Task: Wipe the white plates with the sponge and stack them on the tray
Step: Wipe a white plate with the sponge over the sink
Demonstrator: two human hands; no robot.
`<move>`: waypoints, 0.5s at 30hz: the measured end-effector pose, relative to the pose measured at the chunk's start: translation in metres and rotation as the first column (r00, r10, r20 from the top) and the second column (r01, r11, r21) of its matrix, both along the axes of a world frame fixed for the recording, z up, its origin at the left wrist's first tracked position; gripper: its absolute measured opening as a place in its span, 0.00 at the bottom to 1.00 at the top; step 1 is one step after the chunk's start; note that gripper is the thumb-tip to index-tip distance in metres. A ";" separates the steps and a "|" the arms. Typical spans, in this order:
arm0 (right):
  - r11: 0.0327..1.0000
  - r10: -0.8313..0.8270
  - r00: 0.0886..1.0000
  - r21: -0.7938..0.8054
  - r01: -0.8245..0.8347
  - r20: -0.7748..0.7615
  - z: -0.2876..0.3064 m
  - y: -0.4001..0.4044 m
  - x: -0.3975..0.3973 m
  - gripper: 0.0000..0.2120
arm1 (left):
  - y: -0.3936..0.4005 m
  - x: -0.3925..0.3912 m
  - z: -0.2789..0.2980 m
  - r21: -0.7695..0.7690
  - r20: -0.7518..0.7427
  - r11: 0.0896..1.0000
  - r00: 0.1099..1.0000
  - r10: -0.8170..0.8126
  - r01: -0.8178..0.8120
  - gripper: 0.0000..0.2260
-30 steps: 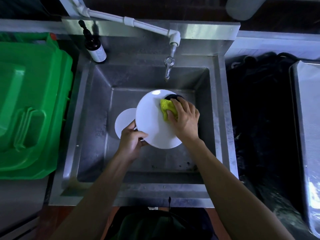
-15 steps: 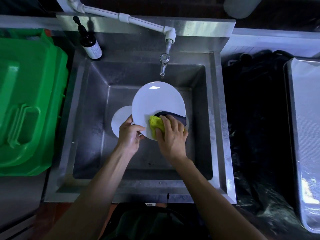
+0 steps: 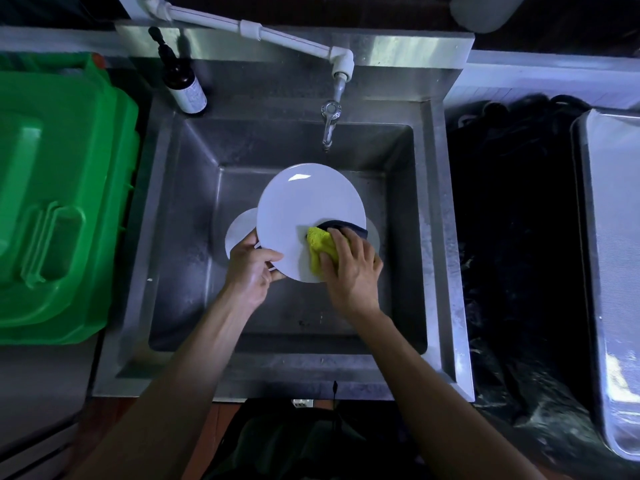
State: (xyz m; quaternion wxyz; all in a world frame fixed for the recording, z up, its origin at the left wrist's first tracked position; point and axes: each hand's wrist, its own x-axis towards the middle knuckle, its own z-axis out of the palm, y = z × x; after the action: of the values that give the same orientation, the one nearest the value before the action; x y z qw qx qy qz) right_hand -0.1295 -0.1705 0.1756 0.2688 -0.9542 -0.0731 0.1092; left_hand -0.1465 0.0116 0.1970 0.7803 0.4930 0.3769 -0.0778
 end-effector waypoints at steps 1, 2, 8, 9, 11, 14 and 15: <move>1.000 -0.010 1.000 -0.003 0.010 0.011 -0.001 -0.002 0.007 0.23 | 0.001 -0.001 0.000 0.000 0.000 1.000 1.000 -0.005 0.005 0.22; 1.000 -0.023 1.000 -0.009 0.023 0.021 -0.001 -0.005 0.015 0.23 | 0.001 -0.002 0.000 -0.001 0.001 1.000 1.000 -0.011 0.011 0.22; 0.996 -0.046 0.995 -0.067 0.052 0.083 0.006 -0.009 0.065 0.22 | -0.002 -0.010 0.001 -0.011 0.001 0.993 0.993 -0.119 0.119 0.23; 0.998 -0.025 0.995 -0.060 0.031 0.097 0.008 -0.007 0.070 0.22 | -0.003 -0.010 0.001 -0.020 0.000 0.991 0.991 -0.135 0.135 0.23; 0.999 0.024 0.992 -0.044 -0.019 0.121 0.012 -0.003 0.076 0.22 | -0.003 -0.010 0.000 -0.024 0.001 0.987 0.988 -0.158 0.158 0.25; 0.996 0.091 0.984 -0.036 -0.086 0.152 0.016 0.007 0.080 0.22 | -0.003 -0.009 -0.001 0.000 0.011 0.984 0.984 -0.178 0.178 0.25; 0.994 0.108 0.982 -0.033 -0.104 0.158 0.017 0.011 0.079 0.23 | -0.002 -0.009 0.000 0.008 0.014 0.982 0.982 -0.189 0.189 0.26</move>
State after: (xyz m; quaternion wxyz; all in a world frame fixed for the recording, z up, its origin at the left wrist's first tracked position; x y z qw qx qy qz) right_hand -0.0501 -0.1600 0.1929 0.2442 -0.9578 -0.1438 0.0475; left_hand -0.1551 0.0093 0.1968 0.7705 0.5296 0.3230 -0.1464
